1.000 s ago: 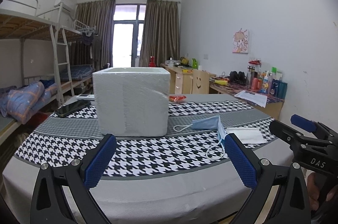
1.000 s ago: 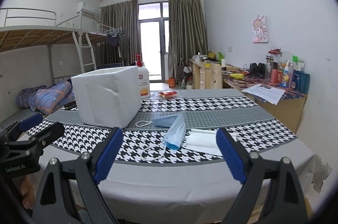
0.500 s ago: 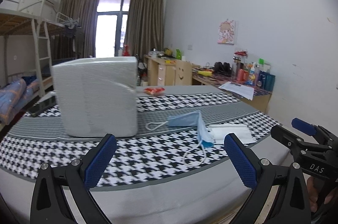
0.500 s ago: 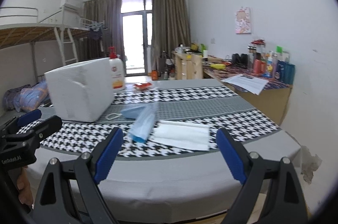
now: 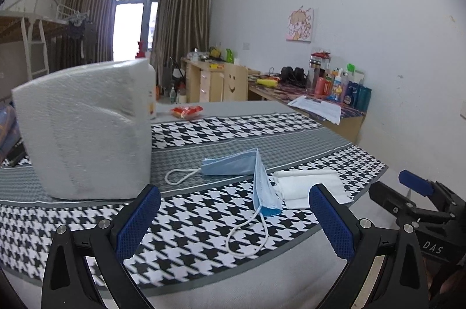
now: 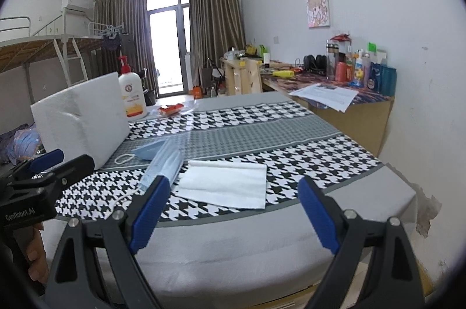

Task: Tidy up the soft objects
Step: 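Move the left gripper down toward the folded blue face mask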

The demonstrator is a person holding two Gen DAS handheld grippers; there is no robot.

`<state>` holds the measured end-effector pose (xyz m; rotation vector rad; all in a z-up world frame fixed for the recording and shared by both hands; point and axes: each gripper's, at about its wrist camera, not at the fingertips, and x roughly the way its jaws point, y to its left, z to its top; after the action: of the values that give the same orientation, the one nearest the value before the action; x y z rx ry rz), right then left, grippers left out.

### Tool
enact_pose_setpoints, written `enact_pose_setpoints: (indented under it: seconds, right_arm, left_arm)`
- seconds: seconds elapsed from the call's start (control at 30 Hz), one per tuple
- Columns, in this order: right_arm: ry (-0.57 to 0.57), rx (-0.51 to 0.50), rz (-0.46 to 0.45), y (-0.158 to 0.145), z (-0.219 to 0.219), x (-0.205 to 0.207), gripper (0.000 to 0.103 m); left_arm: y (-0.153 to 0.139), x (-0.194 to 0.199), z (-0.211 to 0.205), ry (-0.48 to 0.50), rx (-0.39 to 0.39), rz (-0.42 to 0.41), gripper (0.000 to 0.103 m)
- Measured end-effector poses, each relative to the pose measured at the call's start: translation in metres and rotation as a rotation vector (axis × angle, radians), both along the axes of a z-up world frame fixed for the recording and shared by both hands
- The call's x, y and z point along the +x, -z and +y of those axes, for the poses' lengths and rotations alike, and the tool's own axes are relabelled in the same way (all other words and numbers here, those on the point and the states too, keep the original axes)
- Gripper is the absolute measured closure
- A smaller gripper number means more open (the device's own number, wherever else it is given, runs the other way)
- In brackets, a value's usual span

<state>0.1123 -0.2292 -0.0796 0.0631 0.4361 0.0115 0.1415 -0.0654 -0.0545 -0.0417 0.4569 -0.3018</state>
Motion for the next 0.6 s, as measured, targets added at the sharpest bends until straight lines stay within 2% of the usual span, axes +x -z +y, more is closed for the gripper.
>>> enact_pose_setpoints:
  seconds: [0.6]
  right_arm:
    - [-0.003, 0.012, 0.075, 0.015, -0.012, 0.040, 0.011]
  left_arm:
    - [0.010, 0.057, -0.029, 0.055, 0.036, 0.138, 0.001]
